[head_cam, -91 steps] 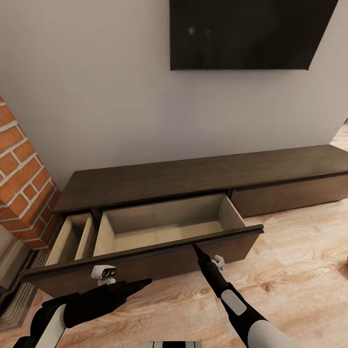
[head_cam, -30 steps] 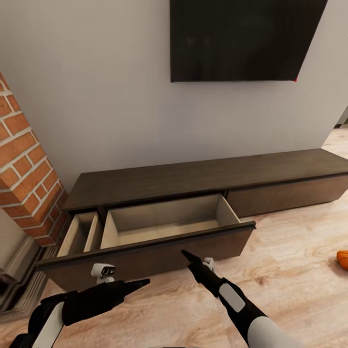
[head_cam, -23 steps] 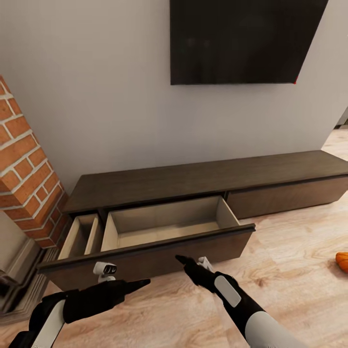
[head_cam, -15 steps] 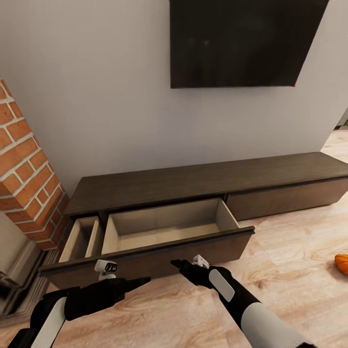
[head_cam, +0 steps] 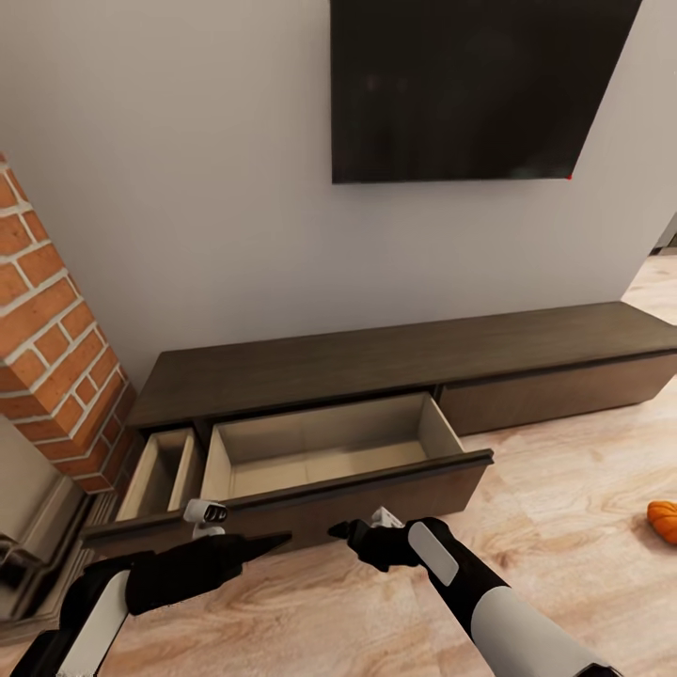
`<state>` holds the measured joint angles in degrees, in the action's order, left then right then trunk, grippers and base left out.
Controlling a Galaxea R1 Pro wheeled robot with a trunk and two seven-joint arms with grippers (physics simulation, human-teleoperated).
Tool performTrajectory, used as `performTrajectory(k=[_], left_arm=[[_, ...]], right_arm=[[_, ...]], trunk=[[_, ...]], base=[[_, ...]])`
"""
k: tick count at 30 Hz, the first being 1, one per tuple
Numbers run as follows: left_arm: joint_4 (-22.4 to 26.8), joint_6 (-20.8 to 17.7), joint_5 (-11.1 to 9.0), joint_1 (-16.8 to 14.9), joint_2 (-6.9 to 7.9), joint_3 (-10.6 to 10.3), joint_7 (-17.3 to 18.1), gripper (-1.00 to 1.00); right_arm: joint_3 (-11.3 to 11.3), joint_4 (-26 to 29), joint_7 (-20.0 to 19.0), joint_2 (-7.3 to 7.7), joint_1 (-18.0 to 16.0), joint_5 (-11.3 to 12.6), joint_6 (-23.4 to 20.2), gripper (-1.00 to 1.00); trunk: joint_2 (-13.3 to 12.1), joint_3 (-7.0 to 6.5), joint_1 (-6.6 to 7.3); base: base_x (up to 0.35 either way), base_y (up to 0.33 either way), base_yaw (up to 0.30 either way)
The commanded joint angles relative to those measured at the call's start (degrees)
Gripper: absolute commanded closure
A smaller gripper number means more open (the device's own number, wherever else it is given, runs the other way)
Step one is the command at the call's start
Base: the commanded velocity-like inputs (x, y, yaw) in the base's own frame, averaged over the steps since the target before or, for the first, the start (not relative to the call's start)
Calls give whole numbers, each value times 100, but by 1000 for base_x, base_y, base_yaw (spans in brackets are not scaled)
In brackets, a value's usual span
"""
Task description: Place each of the two pumpkins and all three candles from the living room inside a cabinet in the living room (use any cabinet), then make sure every cabinet is closed, and position the cauldron so it is next to a table in the living room.
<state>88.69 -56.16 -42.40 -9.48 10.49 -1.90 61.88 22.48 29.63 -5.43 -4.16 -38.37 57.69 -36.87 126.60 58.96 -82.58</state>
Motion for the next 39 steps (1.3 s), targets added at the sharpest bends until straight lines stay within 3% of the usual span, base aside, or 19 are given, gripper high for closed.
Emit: performTrajectory(k=[1,12,20,28,39], left_arm=[[-1,-27,-21,-26,5,-6,1,-100],[-1,-27,83,-148,-3,-49,-6,-100],[-1,-27,212,-184,-3,-56,-12,-100],[-1,-34,386,-253,5,-56,-10,-100],[-1,-35,399,-256,6,-65,-9,-100]], right_arm=[[10,-1,-18,2,-4,-32,-38,-100],[21,7,-2,8,-4,-47,-209,-100],[348,1,28,11,-4,-315,-523,-100],[355,-2,45,41,-4,-346,-537,-100],[362,-6,159,82,-4,-389,-488,-100]], trunk=[[-40,-14,23],[-481,-211,265],[-802,-355,441],[-1123,-499,617],[-1564,-696,858]], base=[[0,0,0],[0,0,0],[0,0,0],[0,0,0],[-84,0,0]])
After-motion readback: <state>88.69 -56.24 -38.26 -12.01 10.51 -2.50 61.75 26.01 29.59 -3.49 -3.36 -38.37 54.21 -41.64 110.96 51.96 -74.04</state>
